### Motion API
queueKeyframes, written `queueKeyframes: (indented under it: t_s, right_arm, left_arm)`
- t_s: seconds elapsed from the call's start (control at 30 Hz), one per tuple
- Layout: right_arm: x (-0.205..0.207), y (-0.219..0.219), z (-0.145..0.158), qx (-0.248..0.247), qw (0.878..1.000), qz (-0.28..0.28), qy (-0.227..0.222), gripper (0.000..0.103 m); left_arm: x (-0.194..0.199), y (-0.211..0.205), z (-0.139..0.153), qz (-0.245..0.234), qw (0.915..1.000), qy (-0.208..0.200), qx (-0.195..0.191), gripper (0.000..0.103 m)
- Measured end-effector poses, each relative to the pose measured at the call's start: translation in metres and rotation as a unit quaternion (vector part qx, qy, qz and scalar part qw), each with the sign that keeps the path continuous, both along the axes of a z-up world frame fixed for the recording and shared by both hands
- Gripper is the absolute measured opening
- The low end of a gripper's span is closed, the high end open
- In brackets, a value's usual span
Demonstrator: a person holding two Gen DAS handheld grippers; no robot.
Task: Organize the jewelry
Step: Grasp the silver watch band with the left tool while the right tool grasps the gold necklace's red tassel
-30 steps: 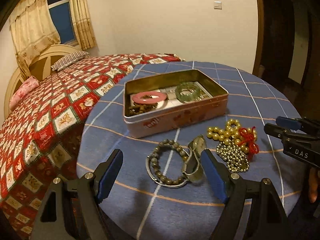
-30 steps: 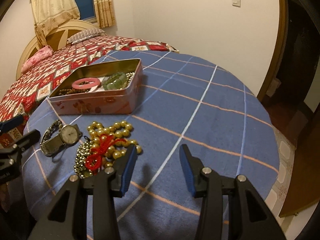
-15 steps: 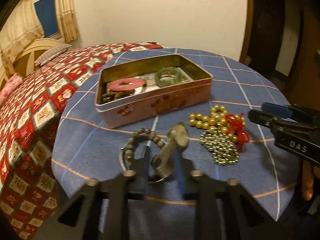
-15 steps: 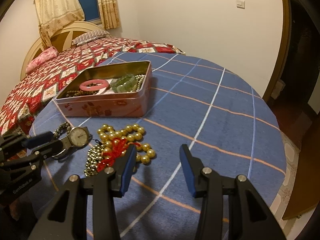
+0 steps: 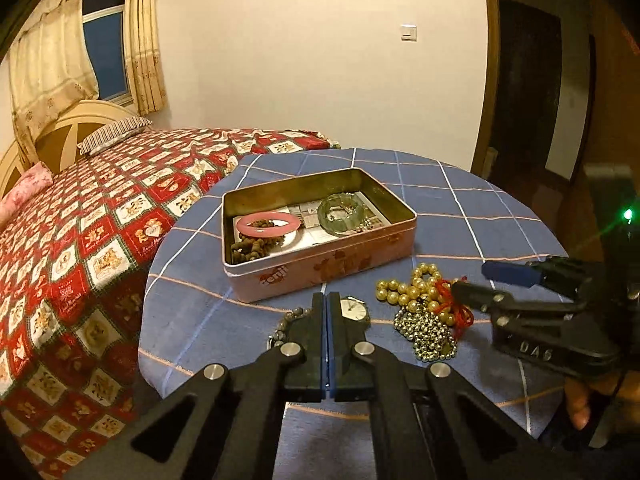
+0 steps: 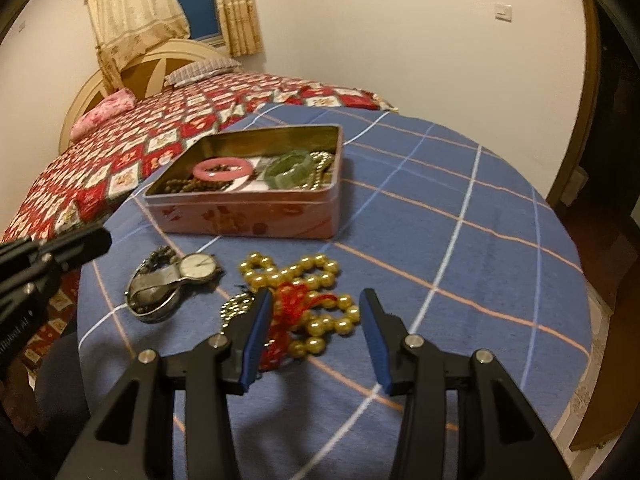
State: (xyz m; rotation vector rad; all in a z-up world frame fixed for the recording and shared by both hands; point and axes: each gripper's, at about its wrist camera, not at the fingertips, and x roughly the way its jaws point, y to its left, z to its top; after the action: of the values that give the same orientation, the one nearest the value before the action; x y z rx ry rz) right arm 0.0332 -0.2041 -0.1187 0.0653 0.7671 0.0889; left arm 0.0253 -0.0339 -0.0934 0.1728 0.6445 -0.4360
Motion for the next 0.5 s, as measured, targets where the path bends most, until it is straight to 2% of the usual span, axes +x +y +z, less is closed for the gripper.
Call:
queueKeyframes:
  t_s: [0.2,0.27,0.3,0.33,0.37,0.4,0.5]
  right_arm:
    - [0.002,0.006,-0.01,-0.008,1.0,0.01,0.02,0.048]
    - [0.003,0.005,-0.013,0.002,1.0,0.015,0.027,0.04]
    - [0.003,0.005,-0.014,0.003,0.999,0.018,0.03,0.03]
    - [0.003,0.006,-0.015,0.004,0.999,0.021,0.031,0.024]
    - [0.002,0.006,-0.015,0.007,0.999,0.024,0.03,0.02]
    - [0.002,0.006,-0.015,0.007,0.999,0.026,0.03,0.012]
    - [-0.002,0.005,-0.012,0.011,0.999,0.026,0.017,0.01]
  left_arm:
    - [0.009,0.005,-0.012,0.002,0.9994,0.031,-0.013,0.0]
    - [0.013,0.004,-0.018,0.004,0.9988,0.046,-0.013,0.002]
    - [0.015,0.002,-0.022,0.005,0.9987,0.051,-0.007,0.01]
    - [0.016,0.002,-0.025,0.007,0.9985,0.054,-0.004,0.02]
    - [0.017,0.002,-0.029,0.01,0.9981,0.06,-0.003,0.048]
    - [0.017,0.003,-0.031,0.016,0.9981,0.059,-0.007,0.067]
    - [0.016,0.002,-0.032,0.012,0.9986,0.051,-0.007,0.069]
